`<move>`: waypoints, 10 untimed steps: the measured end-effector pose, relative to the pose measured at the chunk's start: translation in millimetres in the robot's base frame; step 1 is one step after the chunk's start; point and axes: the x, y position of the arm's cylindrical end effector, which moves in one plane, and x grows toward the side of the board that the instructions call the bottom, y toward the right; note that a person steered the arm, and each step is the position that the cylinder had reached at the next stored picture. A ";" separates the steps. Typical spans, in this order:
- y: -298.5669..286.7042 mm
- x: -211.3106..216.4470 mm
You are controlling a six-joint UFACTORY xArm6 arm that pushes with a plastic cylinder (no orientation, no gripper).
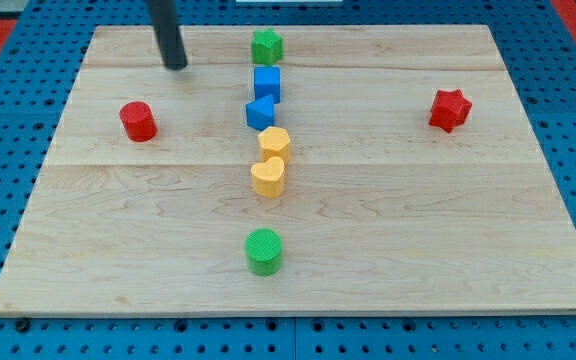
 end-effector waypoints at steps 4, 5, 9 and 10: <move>112.2 -45.4; 209.1 -38.2; 12.2 -10.6; 55.3 -36.1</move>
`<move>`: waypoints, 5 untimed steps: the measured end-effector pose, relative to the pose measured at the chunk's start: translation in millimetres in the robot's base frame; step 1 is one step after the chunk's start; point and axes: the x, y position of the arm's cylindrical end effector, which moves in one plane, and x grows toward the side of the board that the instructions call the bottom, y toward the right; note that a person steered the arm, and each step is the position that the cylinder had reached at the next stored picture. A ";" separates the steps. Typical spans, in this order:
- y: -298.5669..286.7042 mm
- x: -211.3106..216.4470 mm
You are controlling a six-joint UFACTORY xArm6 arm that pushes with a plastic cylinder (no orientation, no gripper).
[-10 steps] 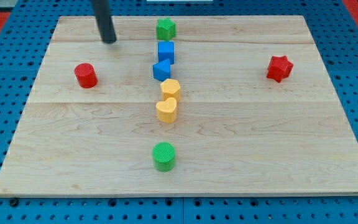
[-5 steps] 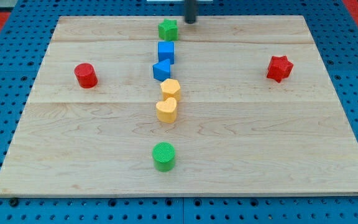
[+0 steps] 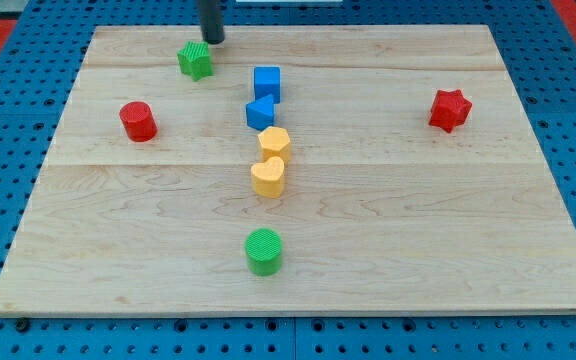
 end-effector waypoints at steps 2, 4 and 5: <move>-42.7 66.2; -76.6 80.8; -51.3 34.6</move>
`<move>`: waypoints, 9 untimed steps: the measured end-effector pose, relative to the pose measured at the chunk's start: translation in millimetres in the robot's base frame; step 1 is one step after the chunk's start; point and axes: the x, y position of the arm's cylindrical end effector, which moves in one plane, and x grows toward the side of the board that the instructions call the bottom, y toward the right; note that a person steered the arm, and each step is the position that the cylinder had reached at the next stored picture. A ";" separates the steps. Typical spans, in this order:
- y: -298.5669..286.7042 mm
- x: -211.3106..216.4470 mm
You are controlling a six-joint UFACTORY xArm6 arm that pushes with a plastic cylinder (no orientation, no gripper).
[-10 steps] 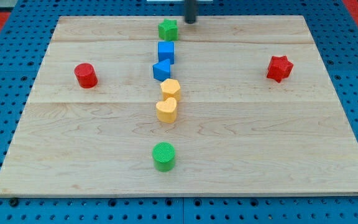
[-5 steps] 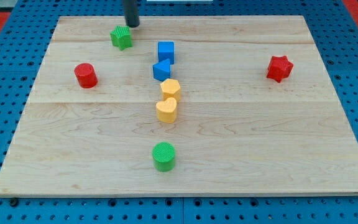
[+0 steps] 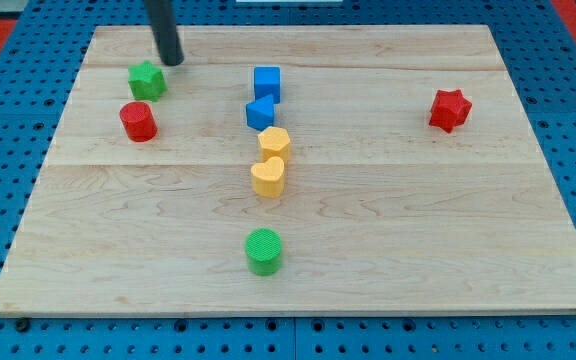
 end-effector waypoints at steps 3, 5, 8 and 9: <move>335.9 28.0; 369.6 173.4; 232.3 350.9; 118.8 362.0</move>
